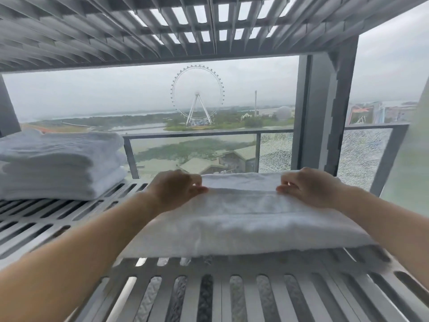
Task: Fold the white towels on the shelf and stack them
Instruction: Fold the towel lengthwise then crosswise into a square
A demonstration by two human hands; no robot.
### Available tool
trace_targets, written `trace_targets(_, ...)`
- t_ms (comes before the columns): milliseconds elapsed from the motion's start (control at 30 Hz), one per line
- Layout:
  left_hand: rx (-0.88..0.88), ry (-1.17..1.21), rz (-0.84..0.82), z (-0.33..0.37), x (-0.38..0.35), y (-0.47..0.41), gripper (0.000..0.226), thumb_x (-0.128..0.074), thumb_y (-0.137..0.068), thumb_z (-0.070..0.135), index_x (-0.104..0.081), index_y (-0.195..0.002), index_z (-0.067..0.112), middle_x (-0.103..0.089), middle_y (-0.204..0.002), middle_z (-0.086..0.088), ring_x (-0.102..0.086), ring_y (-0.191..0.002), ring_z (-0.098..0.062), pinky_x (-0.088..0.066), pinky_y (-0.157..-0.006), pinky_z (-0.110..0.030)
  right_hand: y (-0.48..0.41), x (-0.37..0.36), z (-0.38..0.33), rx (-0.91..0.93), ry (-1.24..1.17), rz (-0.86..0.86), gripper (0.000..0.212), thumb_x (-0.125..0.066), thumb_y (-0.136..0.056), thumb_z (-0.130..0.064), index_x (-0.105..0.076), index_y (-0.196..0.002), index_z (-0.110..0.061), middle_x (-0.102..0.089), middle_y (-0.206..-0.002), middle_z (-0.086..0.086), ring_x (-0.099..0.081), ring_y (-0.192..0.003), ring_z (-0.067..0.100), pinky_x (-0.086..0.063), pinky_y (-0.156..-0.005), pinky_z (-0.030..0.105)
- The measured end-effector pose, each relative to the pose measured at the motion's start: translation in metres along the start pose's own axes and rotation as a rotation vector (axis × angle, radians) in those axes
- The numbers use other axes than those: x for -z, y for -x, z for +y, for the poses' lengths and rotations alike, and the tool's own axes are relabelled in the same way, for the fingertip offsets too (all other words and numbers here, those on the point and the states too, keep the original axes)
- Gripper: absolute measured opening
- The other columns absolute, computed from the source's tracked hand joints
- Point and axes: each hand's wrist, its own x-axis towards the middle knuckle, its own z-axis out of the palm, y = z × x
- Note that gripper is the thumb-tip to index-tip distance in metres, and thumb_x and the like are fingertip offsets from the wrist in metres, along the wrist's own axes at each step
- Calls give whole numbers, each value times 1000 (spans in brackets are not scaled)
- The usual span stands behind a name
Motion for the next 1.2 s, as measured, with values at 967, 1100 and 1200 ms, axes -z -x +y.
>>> trace_targets(967,174,198,-311,-30,-34,31,43,-32,-91,58,-39,-62,28,-45,-65,13,-44,-63,-11,-32,-62,-31,-8,-46,19,-93,-191,51,39,-48,-83,-59,-51,-60,-28,-57,-59,-9,-56,-62,11,-41,-60,27)
trace_targets(1100,174,201,-327,-31,-35,33,44,-32,-90,59,-40,-62,26,-47,-65,12,-45,-63,-8,-32,-61,-30,-7,-42,16,-106,-193,7,43,-48,-77,-66,-54,-62,-26,-59,-61,-10,-57,-65,11,-47,-65,29)
trace_targets(1200,162,213,-304,-32,-39,35,38,-31,-91,58,-39,-68,29,-47,-68,12,-48,-69,-13,-33,-63,-32,-6,-42,15,-110,-192,8,43,-50,-76,-66,-49,-58,-27,-56,-57,-12,-55,-62,9,-42,-59,26)
